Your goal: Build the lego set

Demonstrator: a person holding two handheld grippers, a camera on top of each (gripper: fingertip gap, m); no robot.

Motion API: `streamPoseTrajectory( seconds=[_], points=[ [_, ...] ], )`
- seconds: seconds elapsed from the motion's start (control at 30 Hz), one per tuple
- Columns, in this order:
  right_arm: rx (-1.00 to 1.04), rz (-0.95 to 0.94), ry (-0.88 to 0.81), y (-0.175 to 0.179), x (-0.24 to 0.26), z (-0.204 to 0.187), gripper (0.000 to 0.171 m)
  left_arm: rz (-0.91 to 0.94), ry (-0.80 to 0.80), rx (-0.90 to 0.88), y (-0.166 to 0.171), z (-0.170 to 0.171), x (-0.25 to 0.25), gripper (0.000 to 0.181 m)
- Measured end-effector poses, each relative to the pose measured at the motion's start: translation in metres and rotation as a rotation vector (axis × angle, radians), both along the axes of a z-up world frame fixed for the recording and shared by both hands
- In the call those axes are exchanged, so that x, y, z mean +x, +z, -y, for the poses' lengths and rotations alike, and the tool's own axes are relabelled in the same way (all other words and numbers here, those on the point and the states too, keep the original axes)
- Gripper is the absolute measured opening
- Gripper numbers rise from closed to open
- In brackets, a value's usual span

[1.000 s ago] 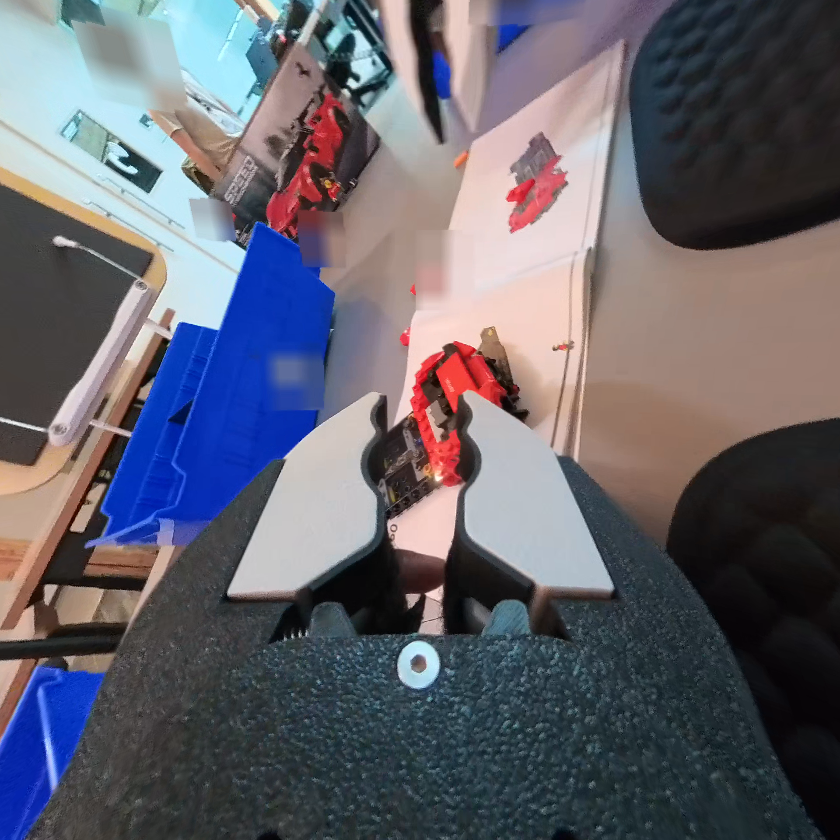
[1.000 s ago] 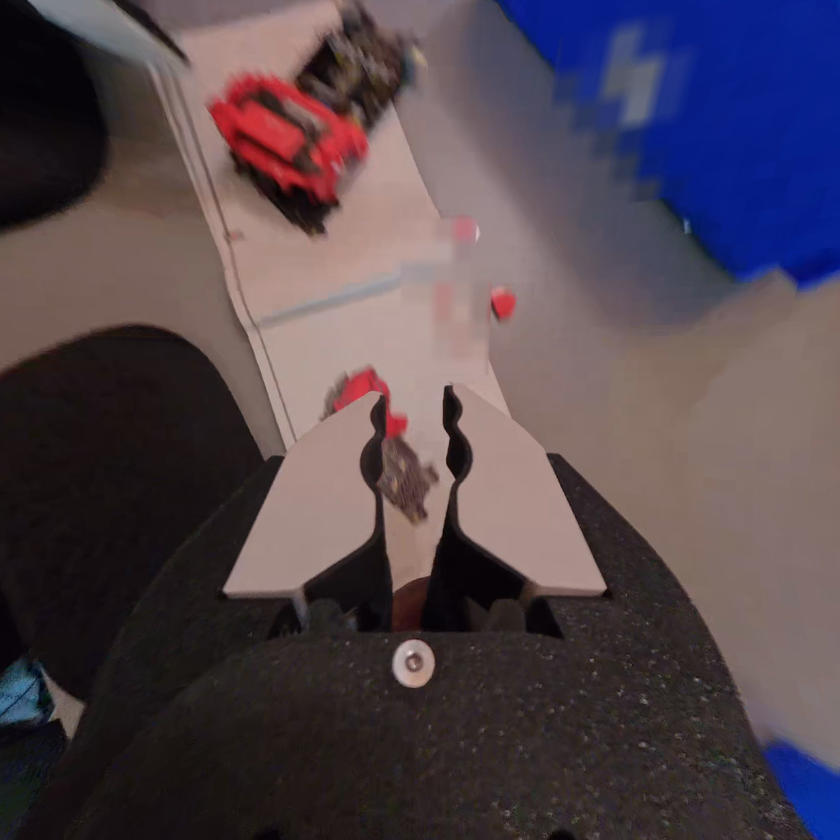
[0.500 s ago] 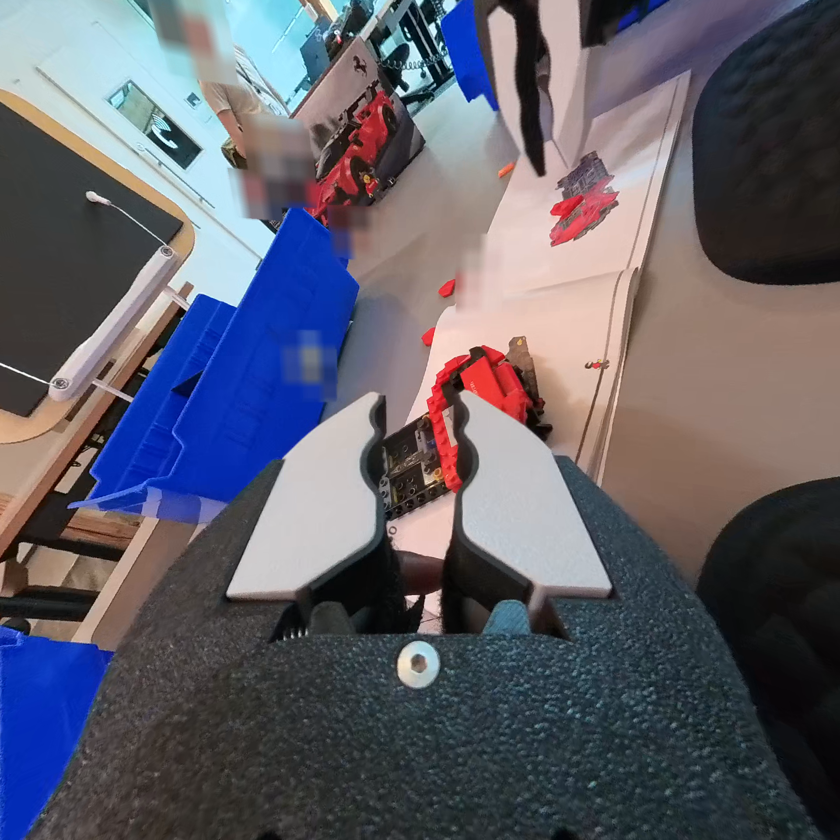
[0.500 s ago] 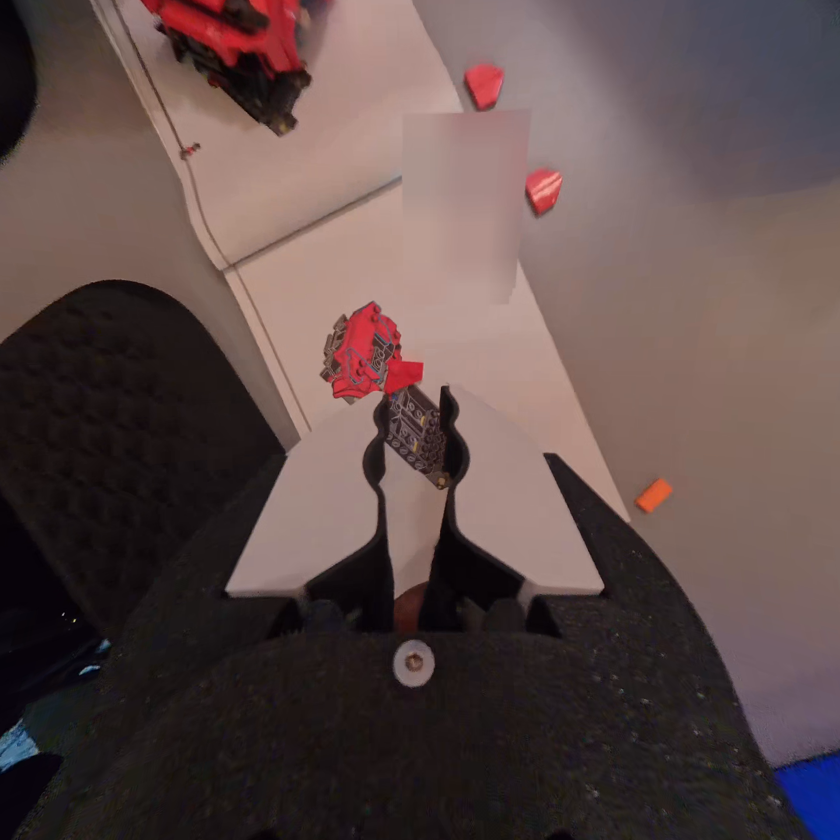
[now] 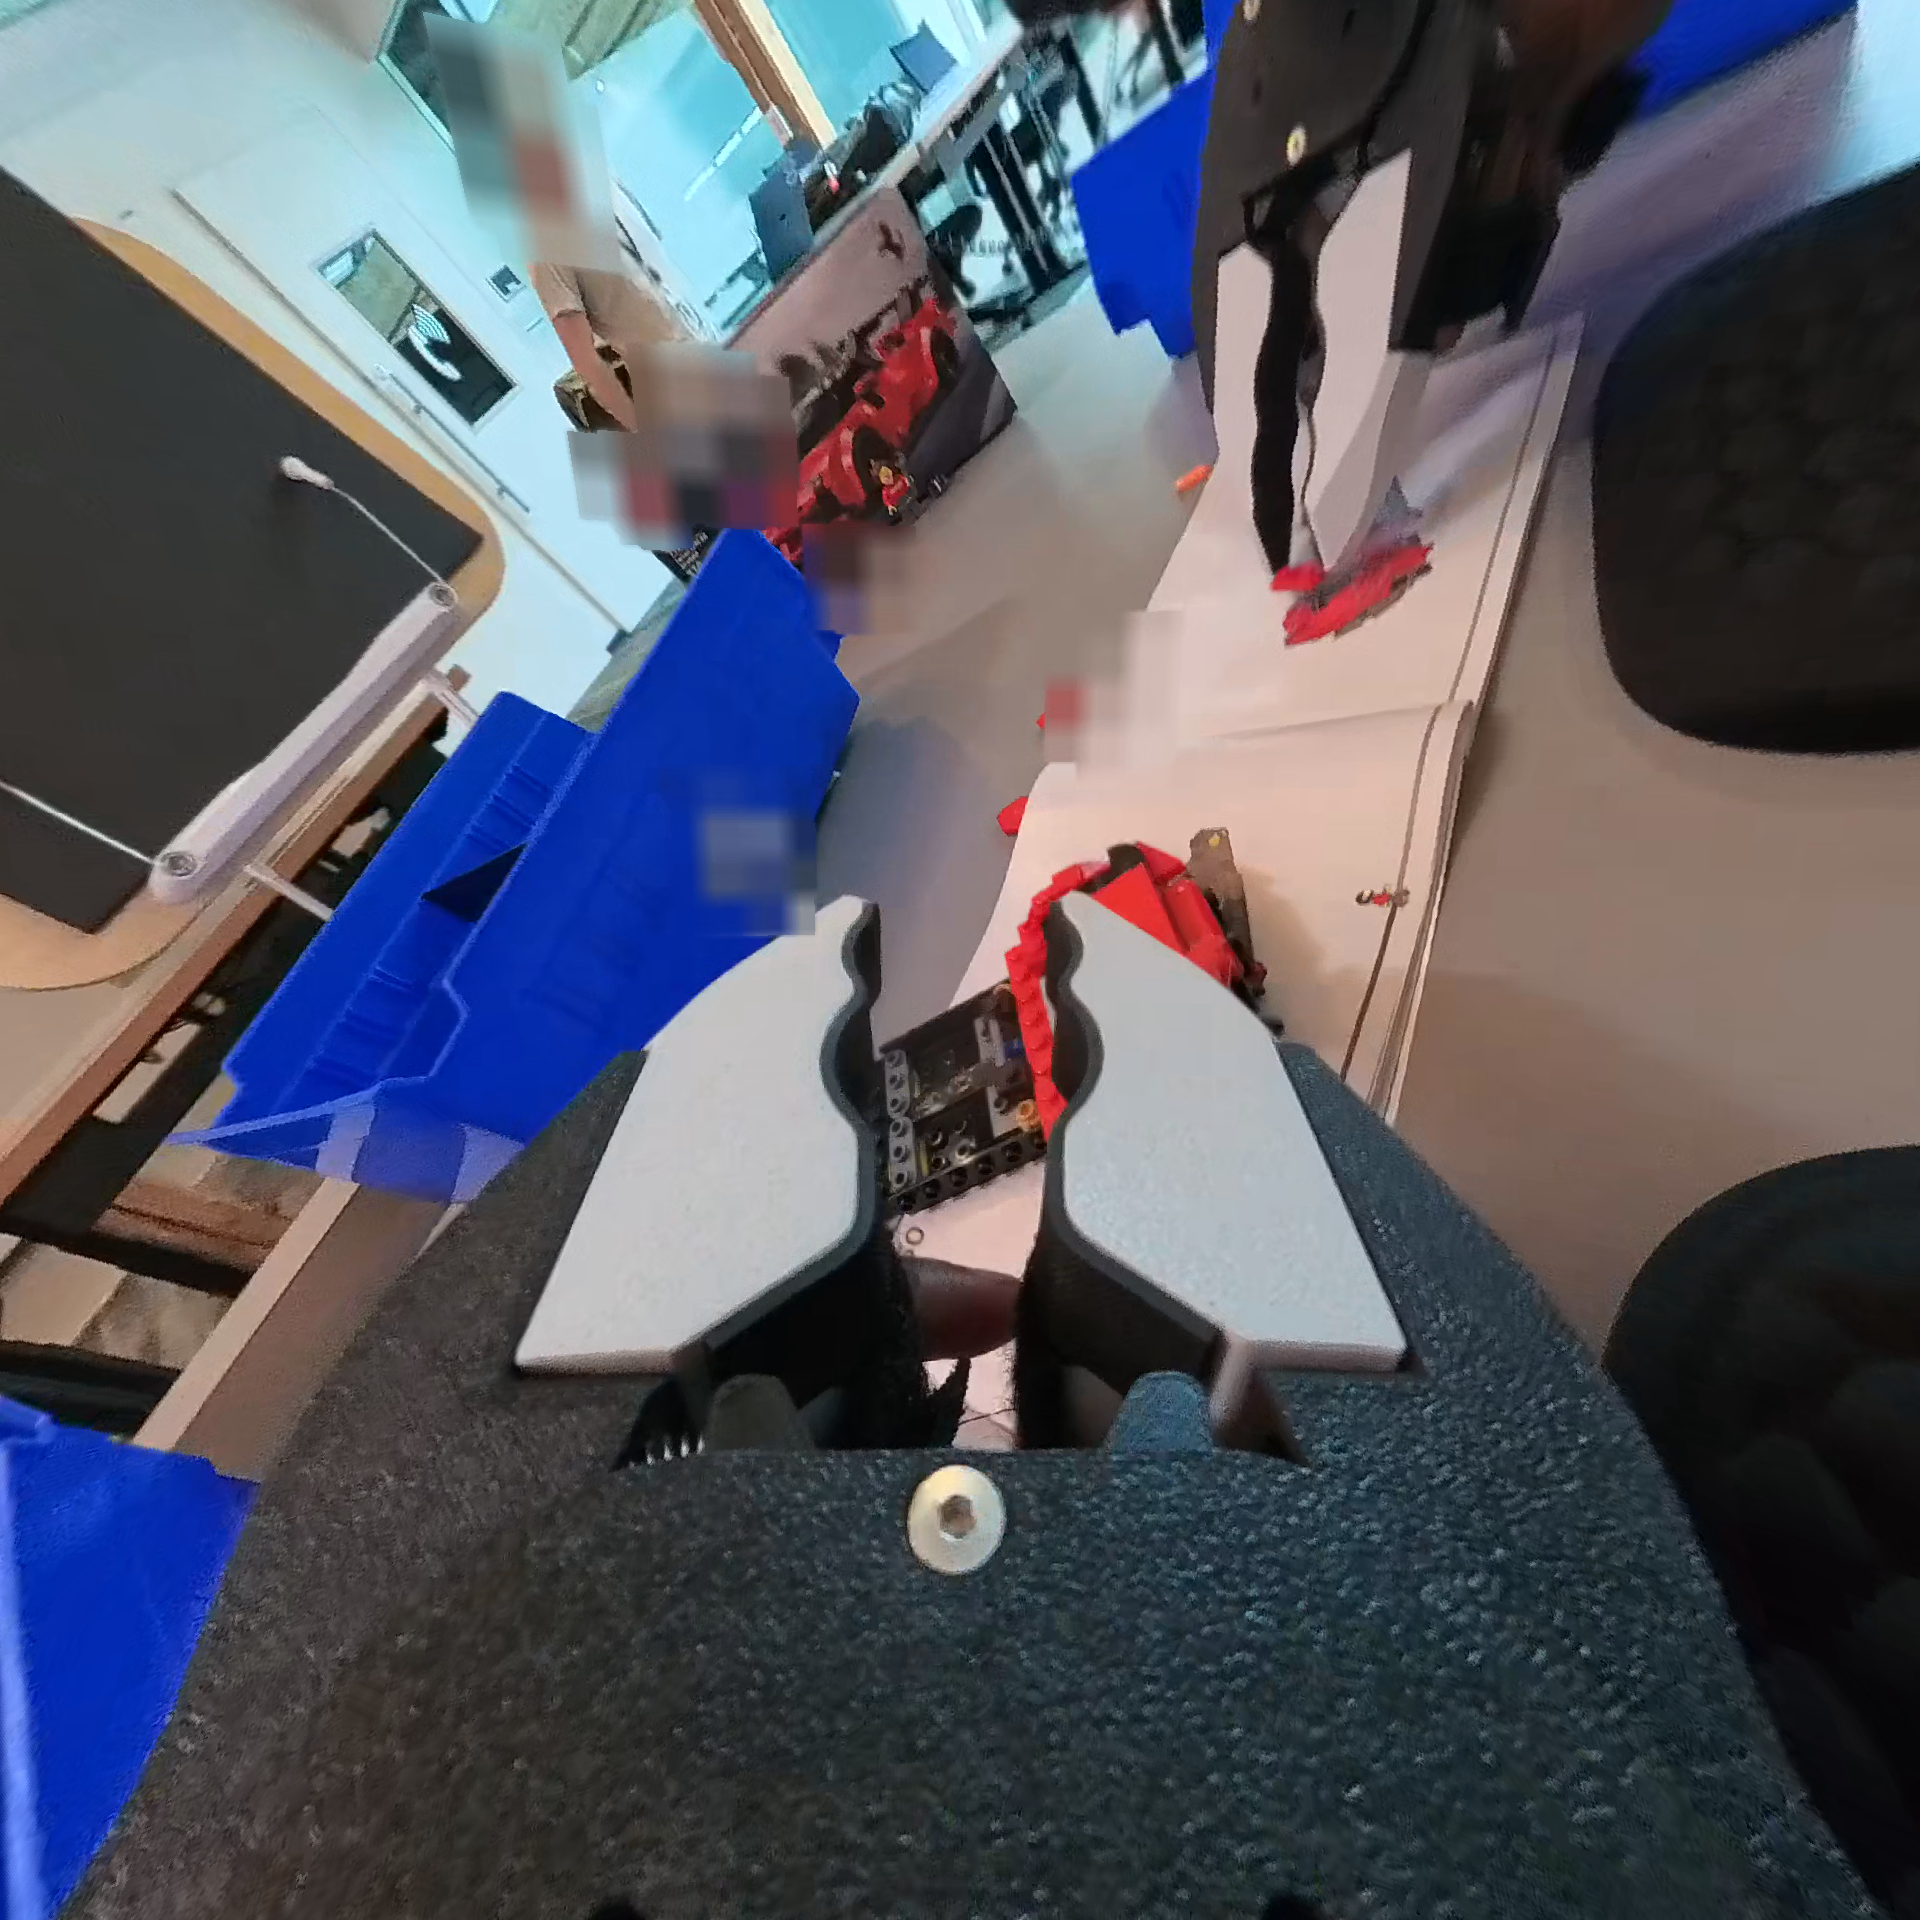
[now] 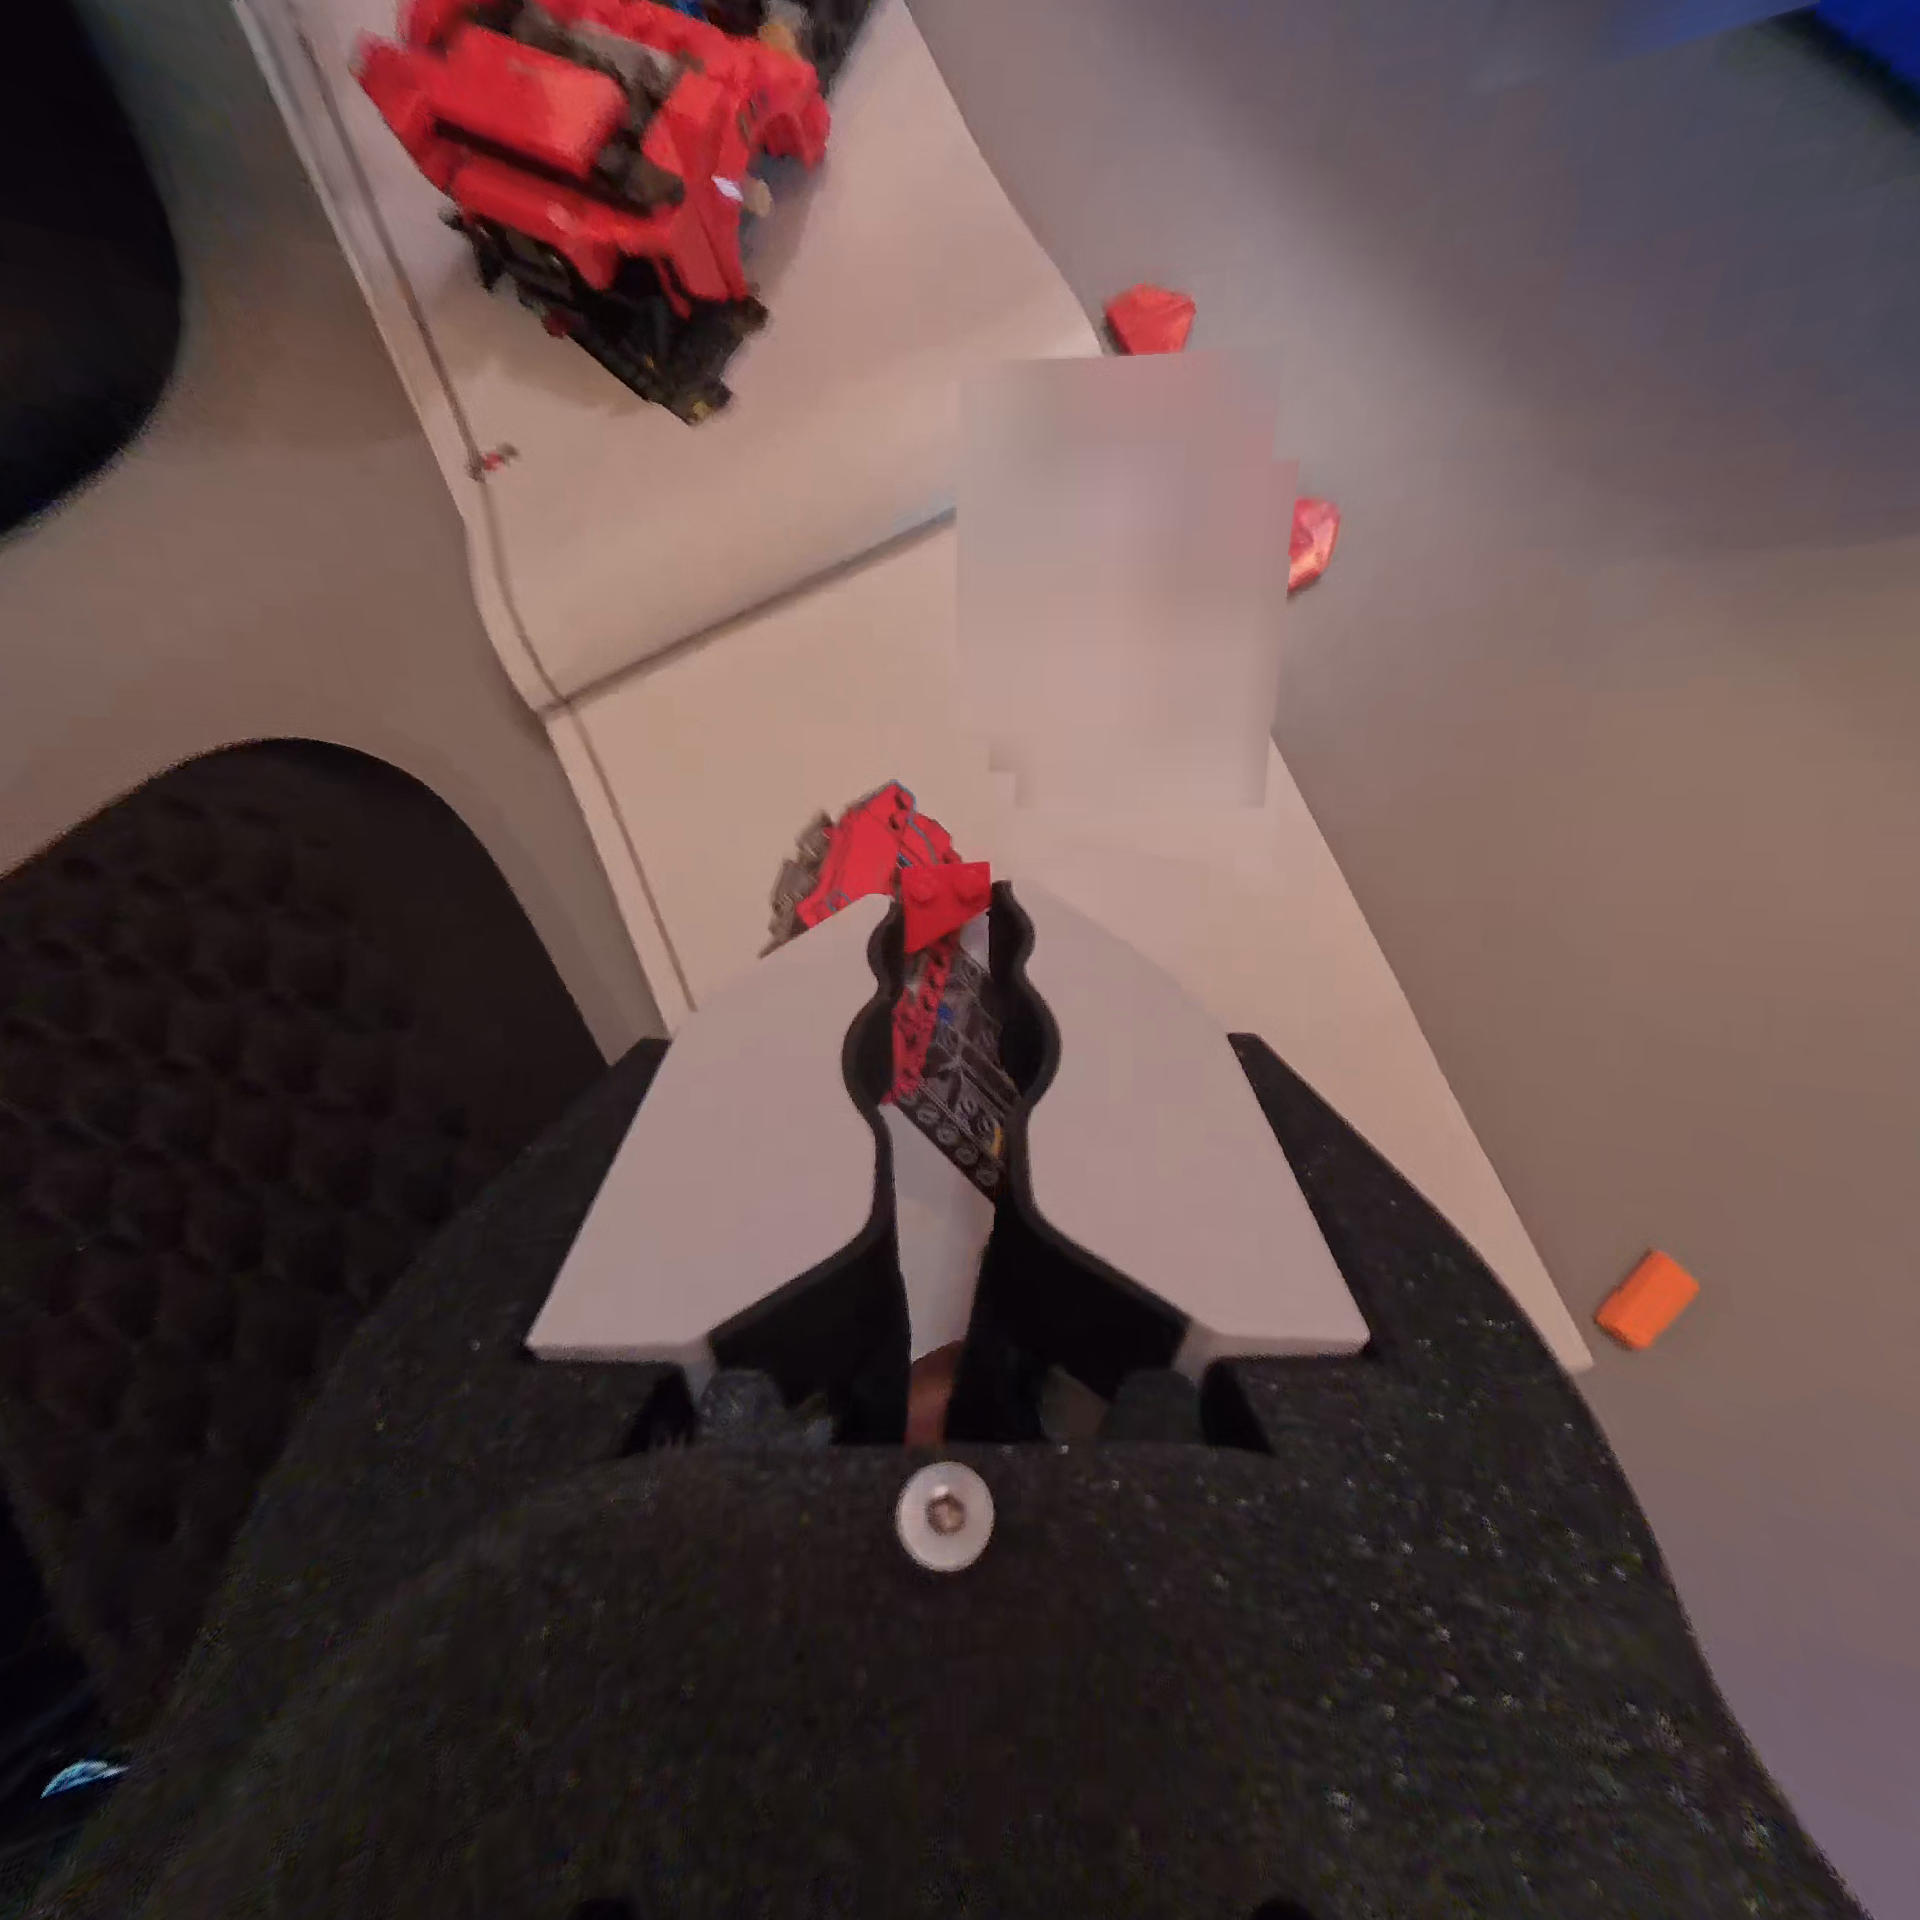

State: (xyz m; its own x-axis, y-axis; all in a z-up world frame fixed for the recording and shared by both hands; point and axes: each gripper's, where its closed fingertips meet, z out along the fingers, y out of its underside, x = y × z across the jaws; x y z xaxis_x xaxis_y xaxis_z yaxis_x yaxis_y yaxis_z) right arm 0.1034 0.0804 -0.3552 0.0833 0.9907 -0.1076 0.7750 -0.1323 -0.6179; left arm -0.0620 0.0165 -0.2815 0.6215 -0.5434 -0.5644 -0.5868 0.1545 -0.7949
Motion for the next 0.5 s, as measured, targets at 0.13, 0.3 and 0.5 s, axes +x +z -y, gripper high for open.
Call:
streamPoseTrajectory(
  seconds=[0.13, 0.3, 0.5],
  points=[
    [0.050, -0.178, 0.147, 0.031, -0.024, 0.019, 0.015, 0.181, -0.009, -0.026, 0.018, 0.001, -0.004, 0.017],
    [0.248, -0.361, 0.431, 0.078, -0.057, 0.064, 0.016, 0.465, -0.154, -0.292, 0.041, 0.018, 0.026, 0.009],
    [0.391, -0.438, 0.402, 0.117, -0.084, 0.076, 0.016, 0.660, -0.191, -0.552, 0.042, 0.024, 0.069, 0.010]
  ],
)
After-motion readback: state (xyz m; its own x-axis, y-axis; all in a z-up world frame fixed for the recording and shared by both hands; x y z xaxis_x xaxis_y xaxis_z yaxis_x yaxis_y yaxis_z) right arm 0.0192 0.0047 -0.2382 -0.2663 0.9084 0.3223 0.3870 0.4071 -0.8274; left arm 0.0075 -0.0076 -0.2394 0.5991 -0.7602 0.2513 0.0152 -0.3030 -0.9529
